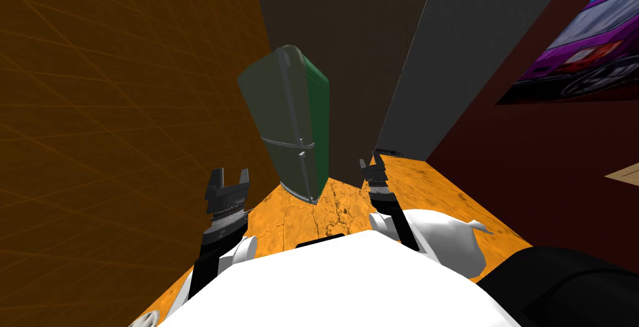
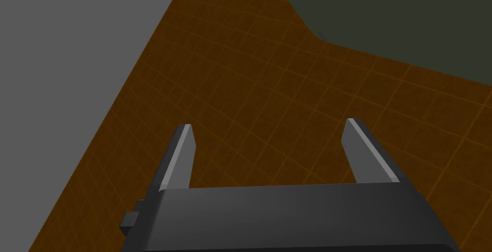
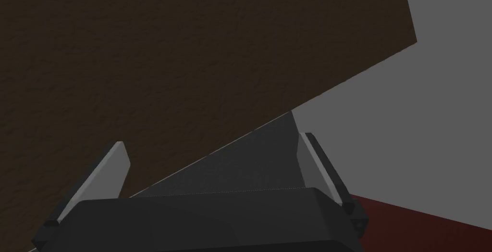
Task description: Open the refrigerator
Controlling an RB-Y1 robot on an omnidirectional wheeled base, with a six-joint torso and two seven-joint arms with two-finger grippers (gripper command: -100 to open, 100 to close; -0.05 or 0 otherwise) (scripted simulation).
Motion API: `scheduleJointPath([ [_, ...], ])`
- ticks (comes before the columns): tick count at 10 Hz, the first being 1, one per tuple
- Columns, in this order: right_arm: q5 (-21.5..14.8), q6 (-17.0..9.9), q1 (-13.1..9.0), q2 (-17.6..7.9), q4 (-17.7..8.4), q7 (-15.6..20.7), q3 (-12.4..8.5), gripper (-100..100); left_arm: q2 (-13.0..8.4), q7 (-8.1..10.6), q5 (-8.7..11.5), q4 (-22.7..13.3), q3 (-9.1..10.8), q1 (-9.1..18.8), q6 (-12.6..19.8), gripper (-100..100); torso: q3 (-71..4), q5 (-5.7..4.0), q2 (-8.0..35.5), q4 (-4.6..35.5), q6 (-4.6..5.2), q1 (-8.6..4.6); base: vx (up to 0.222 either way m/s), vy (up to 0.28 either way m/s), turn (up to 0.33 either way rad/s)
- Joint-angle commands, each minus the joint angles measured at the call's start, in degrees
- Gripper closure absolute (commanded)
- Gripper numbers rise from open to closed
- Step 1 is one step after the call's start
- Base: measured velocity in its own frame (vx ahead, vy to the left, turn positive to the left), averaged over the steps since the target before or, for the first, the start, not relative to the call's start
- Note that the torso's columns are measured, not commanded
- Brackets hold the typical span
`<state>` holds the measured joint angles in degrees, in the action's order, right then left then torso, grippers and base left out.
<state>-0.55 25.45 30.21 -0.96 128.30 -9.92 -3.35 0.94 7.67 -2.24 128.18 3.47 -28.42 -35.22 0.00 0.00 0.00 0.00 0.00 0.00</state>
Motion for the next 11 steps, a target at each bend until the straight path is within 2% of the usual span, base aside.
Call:
scheduleJointPath([
  [1, 0.0, 0.0, 0.0, 0.0, 0.0, 0.0, 0.0, 0, 0.0, 0.00, 0.0, 0.0, 0.00, 0.0, 0.0, 0, -4.7, 0.00, 2.3, 2.3, 0.00, 0.00, 0.000, 0.000, 0.000],
  [9, 0.0, 0.0, 0.0, 0.0, 0.0, 0.0, 0.0, 0, 0.0, 0.00, 0.0, 0.0, 0.00, 0.0, 0.0, 0, -70.7, 0.00, 35.4, 35.4, 0.00, 0.00, 0.000, 0.000, 0.000],
  [10, 0.0, 0.0, 0.0, 0.0, 0.0, 0.0, 0.0, 0, -2.0, 0.07, 0.3, 0.3, 0.13, 0.0, 0.6, -100, -79.2, 0.00, 39.6, 39.6, 0.00, 0.00, 0.018, -0.013, 0.022],
  [11, 0.0, 0.0, 0.0, 0.0, 0.0, 0.0, 0.0, 0, -3.4, 0.14, 0.6, 0.6, 0.26, 0.1, 1.3, -100, -83.2, 0.00, 41.5, 41.5, 0.00, -0.02, 0.032, -0.023, 0.032],
])
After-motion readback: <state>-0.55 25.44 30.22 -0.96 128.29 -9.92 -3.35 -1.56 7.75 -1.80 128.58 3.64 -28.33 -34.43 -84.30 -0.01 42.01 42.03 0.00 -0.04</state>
